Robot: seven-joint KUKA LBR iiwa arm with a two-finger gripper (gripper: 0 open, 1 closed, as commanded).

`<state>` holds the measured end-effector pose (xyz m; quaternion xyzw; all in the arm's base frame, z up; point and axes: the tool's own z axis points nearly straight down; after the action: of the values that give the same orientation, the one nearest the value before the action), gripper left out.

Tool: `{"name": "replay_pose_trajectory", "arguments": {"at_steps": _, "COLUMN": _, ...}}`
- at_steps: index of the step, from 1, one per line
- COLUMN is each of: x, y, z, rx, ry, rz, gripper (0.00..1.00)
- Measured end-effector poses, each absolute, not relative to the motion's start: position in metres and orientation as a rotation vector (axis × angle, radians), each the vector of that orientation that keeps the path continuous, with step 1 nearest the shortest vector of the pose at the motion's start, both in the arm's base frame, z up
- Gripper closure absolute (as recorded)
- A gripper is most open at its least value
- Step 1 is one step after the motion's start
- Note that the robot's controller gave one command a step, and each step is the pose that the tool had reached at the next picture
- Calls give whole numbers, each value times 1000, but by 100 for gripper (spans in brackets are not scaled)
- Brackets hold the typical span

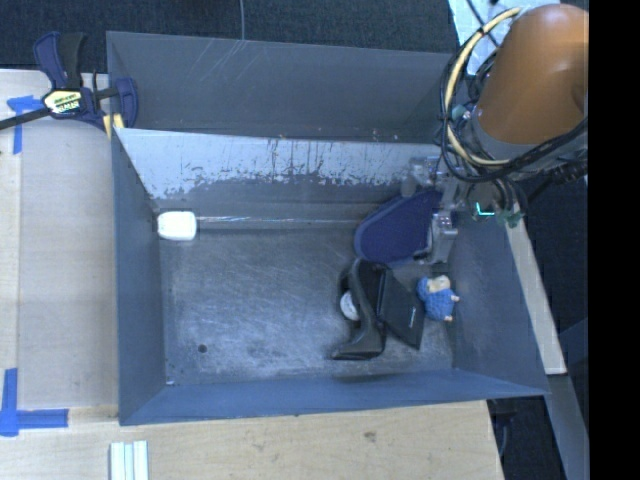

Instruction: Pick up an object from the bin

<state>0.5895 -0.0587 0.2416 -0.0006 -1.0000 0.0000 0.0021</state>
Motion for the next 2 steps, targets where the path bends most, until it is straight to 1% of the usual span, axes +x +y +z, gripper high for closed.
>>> {"name": "replay_pose_trajectory", "arguments": {"at_steps": 1, "x": 618, "y": -135, "z": 88, "rx": 366, "ry": -3141, "rz": -1, "gripper": 0}}
{"name": "replay_pose_trajectory", "arguments": {"at_steps": 2, "x": 628, "y": -127, "z": 102, "rx": 318, "ry": -3129, "rz": 1, "gripper": 0}}
